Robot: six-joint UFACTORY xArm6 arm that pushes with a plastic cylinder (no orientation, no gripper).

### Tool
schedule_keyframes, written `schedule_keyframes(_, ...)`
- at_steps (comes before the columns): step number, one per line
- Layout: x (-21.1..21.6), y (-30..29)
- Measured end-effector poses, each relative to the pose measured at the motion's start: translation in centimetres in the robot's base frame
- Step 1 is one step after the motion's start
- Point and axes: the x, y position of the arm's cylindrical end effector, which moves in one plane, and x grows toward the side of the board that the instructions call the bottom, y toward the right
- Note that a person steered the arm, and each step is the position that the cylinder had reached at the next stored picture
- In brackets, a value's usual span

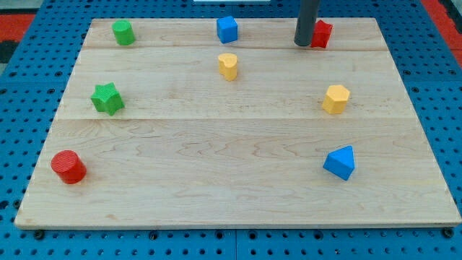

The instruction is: Slightly move the heart to the left

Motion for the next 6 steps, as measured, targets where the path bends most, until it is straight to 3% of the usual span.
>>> schedule_keyframes(1, -1.7, 4.3)
schedule_keyframes(2, -2.1, 4.7)
schedule_keyframes(4, 2.5, -0.9)
schedule_keyframes(6, 4.0, -5.3)
